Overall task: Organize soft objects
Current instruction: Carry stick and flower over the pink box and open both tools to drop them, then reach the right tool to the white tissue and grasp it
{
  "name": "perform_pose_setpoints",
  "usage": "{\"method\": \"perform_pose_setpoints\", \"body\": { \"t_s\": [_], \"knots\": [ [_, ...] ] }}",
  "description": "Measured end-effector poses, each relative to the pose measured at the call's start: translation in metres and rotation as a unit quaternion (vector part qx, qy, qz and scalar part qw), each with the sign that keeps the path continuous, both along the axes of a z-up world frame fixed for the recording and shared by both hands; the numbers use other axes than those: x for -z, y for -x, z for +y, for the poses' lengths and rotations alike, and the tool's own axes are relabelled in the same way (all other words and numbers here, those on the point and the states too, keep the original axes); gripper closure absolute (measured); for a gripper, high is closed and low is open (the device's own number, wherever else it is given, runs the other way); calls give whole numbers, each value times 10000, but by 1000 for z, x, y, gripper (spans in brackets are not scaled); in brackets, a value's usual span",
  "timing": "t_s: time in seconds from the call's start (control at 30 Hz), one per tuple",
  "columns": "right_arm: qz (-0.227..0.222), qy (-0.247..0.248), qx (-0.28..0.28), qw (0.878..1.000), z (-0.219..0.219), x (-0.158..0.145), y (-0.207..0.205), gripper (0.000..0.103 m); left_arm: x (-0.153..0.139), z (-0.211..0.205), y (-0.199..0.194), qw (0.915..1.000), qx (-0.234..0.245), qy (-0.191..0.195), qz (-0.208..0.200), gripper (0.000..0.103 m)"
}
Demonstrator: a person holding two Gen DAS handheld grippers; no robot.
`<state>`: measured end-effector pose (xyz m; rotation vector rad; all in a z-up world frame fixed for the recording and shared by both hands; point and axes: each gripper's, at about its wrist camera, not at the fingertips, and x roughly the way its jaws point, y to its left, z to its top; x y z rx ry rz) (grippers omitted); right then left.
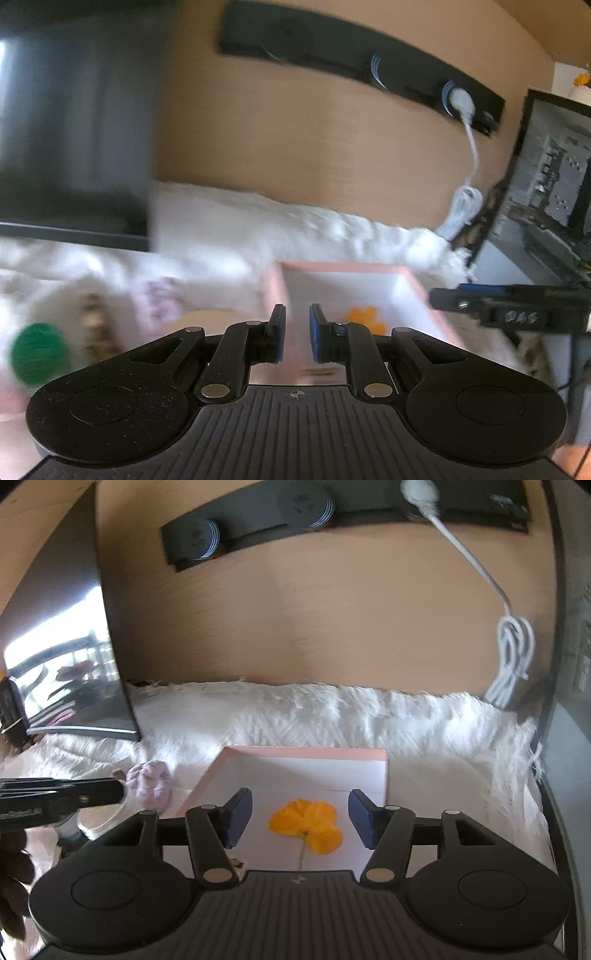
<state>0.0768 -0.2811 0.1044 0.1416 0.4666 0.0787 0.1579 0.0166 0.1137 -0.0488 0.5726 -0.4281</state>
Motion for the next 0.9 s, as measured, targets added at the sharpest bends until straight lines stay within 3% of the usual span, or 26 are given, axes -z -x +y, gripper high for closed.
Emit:
{"method": "perform_pose_setpoints", "body": {
  "t_s": [0.23,0.4,0.53,0.6,0.67,0.9],
  "knots": [
    [2,559,-893,9944,66,5,13,39,8,97,53,9946,-913,-296,-397,88],
    [263,757,-1655,9830,114,23,19,39,33,163,68,9847,-1738,-26,-67,88],
    [454,959,-2138,9711,146,39,24,39,57,202,68,9731,-2251,438,238,88],
    [520,1030,-2374,9645,159,45,26,39,66,213,70,9724,-2179,760,346,88],
    [556,1098,-2580,9583,169,49,28,39,73,214,74,9774,-1850,913,455,88],
    [616,1236,-3050,9423,210,48,18,38,87,189,102,9890,-861,812,885,88]
  ]
}}
